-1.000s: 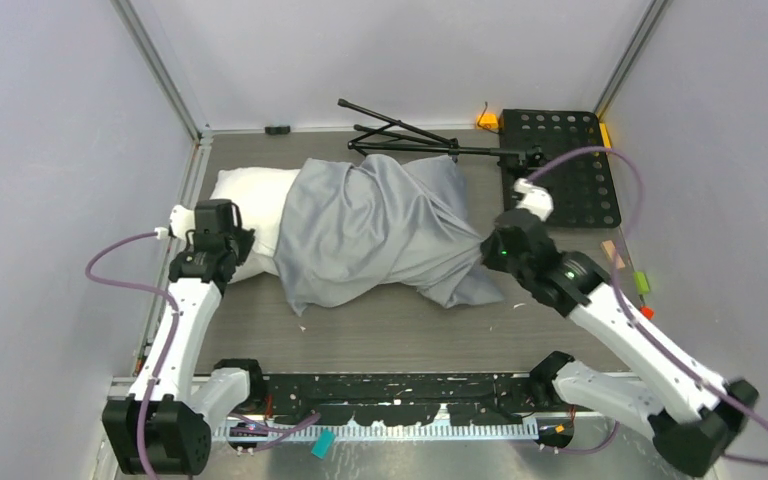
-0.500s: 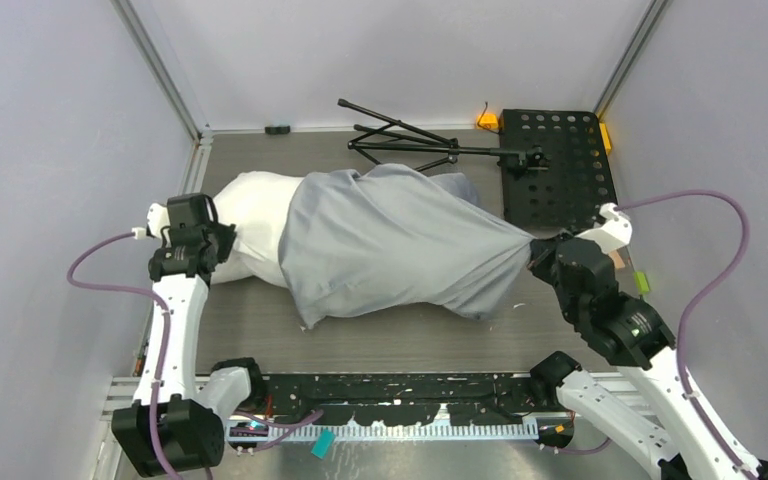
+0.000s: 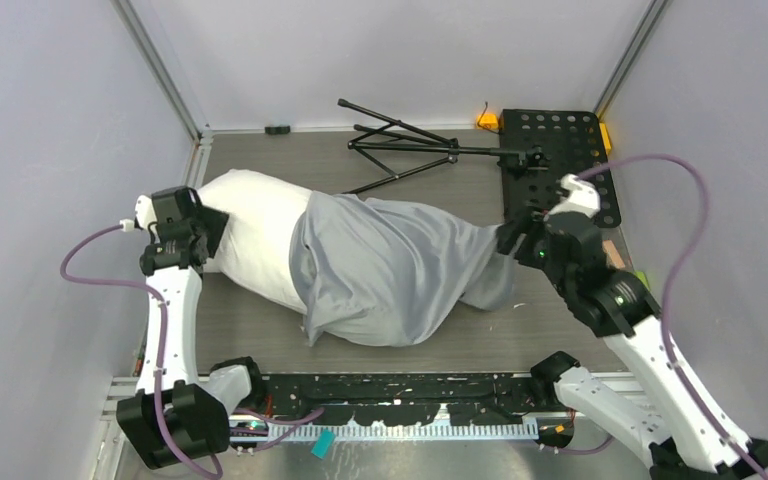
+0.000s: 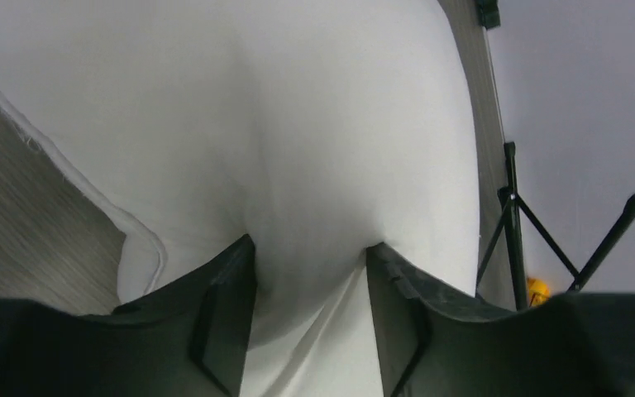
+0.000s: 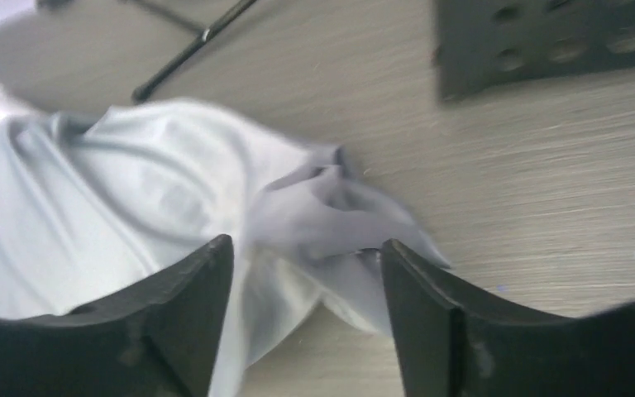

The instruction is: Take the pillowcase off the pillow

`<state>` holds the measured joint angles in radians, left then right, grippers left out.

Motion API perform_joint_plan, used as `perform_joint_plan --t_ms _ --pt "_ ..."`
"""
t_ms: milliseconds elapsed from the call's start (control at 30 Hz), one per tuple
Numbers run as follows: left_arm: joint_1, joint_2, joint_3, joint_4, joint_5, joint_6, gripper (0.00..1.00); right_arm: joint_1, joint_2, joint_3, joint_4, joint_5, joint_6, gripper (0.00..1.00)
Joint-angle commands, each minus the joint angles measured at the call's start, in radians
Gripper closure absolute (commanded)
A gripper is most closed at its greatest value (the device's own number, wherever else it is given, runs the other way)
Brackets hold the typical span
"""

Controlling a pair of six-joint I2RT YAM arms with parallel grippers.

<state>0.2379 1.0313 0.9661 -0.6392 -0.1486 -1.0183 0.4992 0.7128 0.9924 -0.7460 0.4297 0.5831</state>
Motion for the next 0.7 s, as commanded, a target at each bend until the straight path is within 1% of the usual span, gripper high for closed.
perform_joint_plan --t_ms 0,67,100,200,233,300,400,467,533,633,667 --pt "0.012 -0.024 0.011 0.159 0.122 0.006 0.28 -0.004 0.162 0.087 0.048 -0.379 -0.082 0.17" --pt "0.009 -0.060 0.008 0.156 0.142 0.029 0.10 -0.004 0.229 0.114 0.040 -0.515 -0.086 0.15" --pt "0.007 -0.079 0.014 0.143 0.169 0.041 0.05 -0.004 0.256 0.122 0.044 -0.577 -0.082 0.14" --pt "-0.014 -0.133 0.027 0.099 0.294 0.067 0.03 0.020 0.337 0.130 0.071 -0.734 -0.057 0.13" --pt "-0.031 -0.150 0.026 0.083 0.322 0.069 0.03 0.047 0.356 0.130 0.080 -0.734 -0.052 0.13" --pt "-0.076 -0.180 0.022 0.041 0.342 0.067 0.03 0.117 0.387 0.131 0.093 -0.665 -0.047 0.12" --pt "-0.143 -0.233 0.000 -0.014 0.309 0.058 0.04 0.201 0.446 0.130 0.129 -0.577 -0.010 0.12" --pt "-0.159 -0.260 -0.012 -0.027 0.288 0.053 0.04 0.213 0.485 0.127 0.174 -0.571 0.021 0.11" --pt "-0.162 -0.267 0.010 -0.058 0.271 0.058 0.04 0.213 0.517 0.122 0.216 -0.536 0.046 0.11" --pt "-0.163 -0.267 0.079 -0.127 0.244 0.091 0.05 0.213 0.548 0.131 0.224 -0.438 0.059 0.11" --pt "-0.163 -0.268 0.104 -0.151 0.222 0.102 0.04 0.213 0.554 0.135 0.217 -0.376 0.060 0.11"
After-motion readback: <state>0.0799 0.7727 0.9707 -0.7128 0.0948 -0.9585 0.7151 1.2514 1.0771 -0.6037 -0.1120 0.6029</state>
